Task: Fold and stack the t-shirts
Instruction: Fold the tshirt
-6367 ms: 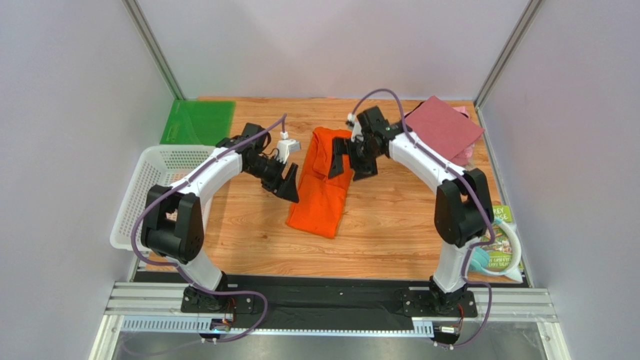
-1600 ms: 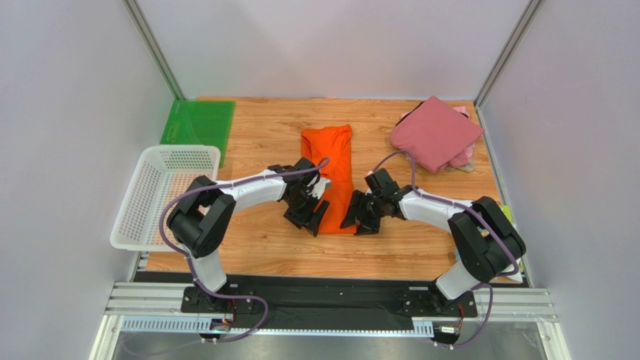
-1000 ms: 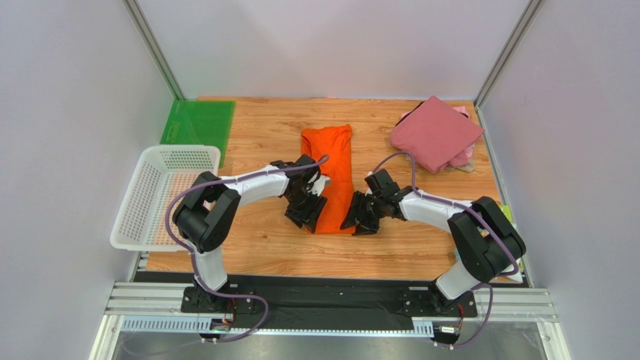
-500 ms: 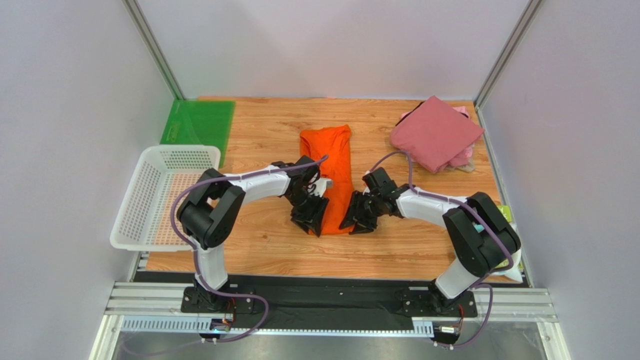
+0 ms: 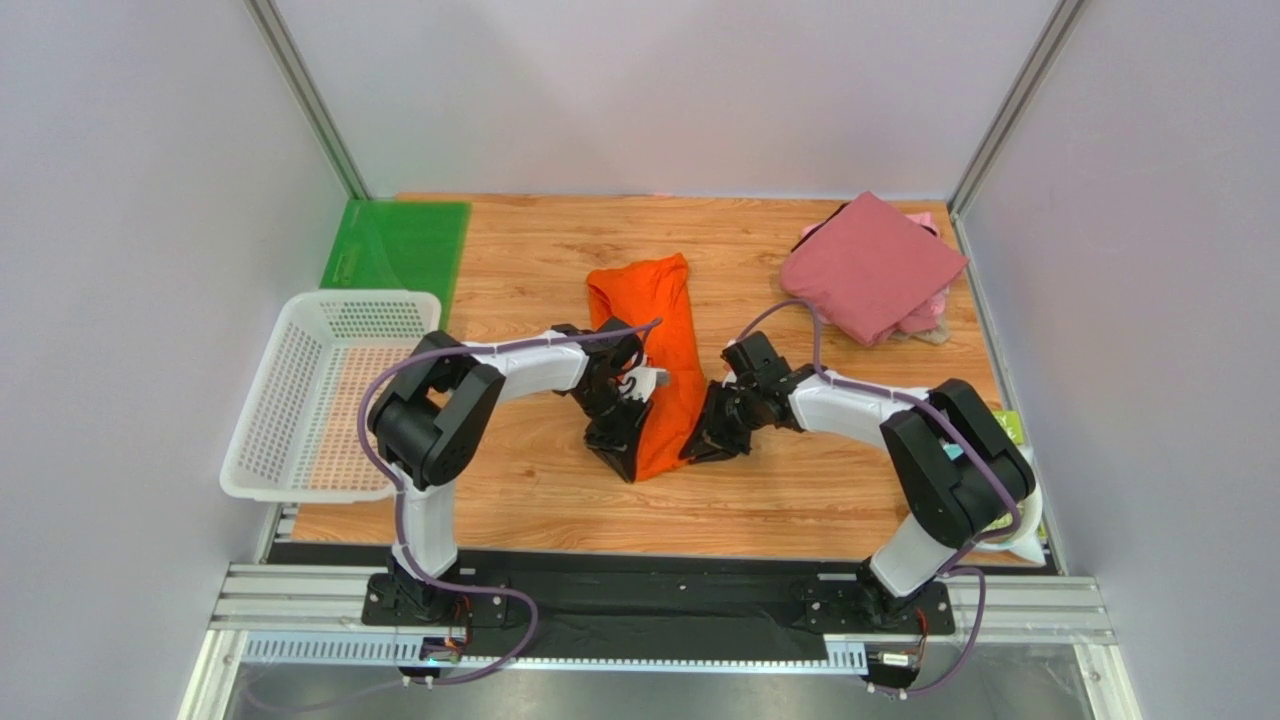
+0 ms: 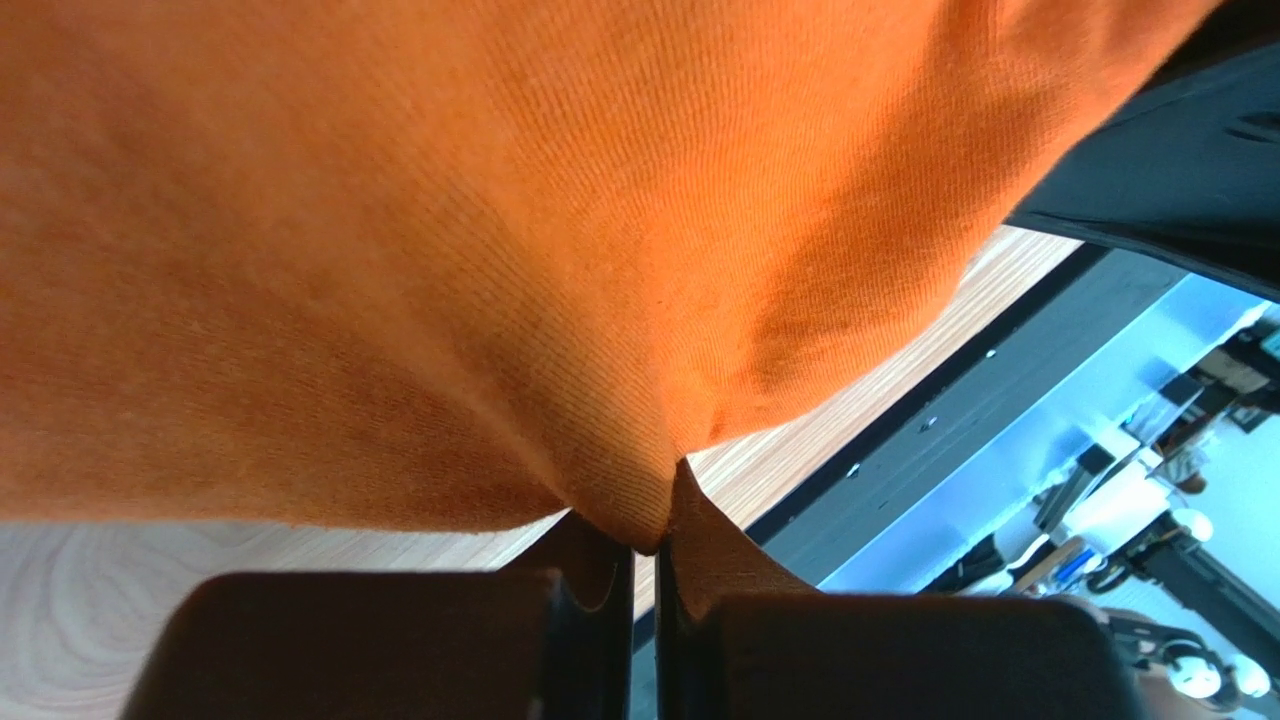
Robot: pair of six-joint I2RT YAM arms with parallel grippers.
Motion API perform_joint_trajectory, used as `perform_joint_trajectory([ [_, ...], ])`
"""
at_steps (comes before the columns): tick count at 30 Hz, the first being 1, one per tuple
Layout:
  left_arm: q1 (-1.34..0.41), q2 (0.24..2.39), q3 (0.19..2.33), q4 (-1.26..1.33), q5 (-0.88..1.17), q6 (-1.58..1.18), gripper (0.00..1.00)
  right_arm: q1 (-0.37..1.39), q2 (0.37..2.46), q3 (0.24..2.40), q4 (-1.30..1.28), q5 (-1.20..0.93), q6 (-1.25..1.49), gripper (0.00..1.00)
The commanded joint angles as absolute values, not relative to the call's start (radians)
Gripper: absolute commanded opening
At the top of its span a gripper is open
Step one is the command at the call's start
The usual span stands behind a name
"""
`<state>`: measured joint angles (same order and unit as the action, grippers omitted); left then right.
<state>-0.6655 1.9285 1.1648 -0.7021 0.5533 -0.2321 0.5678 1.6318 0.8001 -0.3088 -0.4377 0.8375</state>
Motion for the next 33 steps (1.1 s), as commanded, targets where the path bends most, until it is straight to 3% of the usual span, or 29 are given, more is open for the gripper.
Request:
perform_joint_trajectory([
  [1, -0.618, 1.98, 1.189, -0.785, 0.41, -0.106, 0.0, 0.566, 1.594, 0.859, -0.314, -0.454, 0.818, 0.13],
  [9, -0.503, 1.947, 1.25, -0.959, 0.44, -0.005, 0.0, 0.568, 1.487, 0.85, -0.4, -0.471, 0.798, 0.14],
  [16, -0.502, 1.902, 1.253, -1.02, 0.508, 0.04, 0.0, 0.571, 1.473, 0.799, -0.377, -0.488, 0.805, 0.14],
  [28, -0.502, 1.77, 1.359, -1.347, 0.653, 0.159, 0.0, 0.623, 1.394, 0.721, -0.344, -0.482, 0.882, 0.12],
  [33, -0.503, 1.744, 1.353, -1.347, 0.66, 0.152, 0.0, 0.634, 1.33, 0.752, -0.377, -0.468, 0.899, 0.11],
])
